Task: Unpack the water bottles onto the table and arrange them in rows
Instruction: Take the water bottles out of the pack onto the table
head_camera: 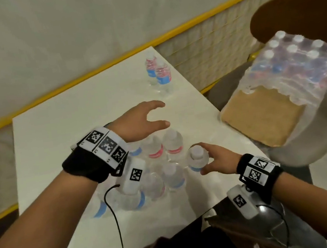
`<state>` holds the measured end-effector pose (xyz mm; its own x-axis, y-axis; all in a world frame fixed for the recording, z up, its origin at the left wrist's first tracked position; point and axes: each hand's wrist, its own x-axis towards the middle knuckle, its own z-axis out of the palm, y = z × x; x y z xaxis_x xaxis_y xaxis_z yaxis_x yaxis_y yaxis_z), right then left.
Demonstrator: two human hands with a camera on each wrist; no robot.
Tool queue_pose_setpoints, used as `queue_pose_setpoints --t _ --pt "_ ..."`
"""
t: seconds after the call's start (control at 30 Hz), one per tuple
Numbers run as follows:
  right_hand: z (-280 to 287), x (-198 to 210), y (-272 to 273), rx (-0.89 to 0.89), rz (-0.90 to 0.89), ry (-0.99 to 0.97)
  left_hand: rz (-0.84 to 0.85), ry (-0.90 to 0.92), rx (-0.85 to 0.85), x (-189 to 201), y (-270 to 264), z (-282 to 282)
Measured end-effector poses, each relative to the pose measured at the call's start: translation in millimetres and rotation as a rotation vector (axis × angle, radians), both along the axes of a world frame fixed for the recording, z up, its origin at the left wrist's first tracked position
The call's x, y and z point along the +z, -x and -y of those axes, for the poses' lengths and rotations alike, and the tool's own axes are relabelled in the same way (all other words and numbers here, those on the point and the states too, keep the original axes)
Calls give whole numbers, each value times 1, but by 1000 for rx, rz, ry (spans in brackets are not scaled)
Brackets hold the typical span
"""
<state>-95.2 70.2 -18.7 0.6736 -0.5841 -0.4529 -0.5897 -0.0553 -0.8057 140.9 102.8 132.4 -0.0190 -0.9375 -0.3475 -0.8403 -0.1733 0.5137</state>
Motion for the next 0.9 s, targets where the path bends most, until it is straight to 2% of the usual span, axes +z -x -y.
queue_pose_setpoints --t 0.2,0.3,0.4,0.5,0.63,0.73,0.83,0.9 --pt "-15 -7 -36 -118 53 -73 -8 -37 261 -12 -75 -44" --pt "-22 -12 -43 -237 39 -144 -18 -116 306 -19 -107 -52" --pt "-32 -13 -48 -423 -99 -297 -24 -201 324 -29 -132 -54" --pt "-44 -10 -55 -525 -177 -488 -85 -236 357 -42 -155 -58" --pt "-54 -12 -60 -771 -46 -776 -269 -247 465 -65 -184 -77" --pt "-60 -4 -63 -834 91 -866 -300 -262 398 -85 -203 -92" --pt "-68 3 -69 -767 235 -730 -257 -322 184 -106 -211 -106" --pt "-74 5 -77 -764 266 -709 -249 -355 44 -117 -209 -116"
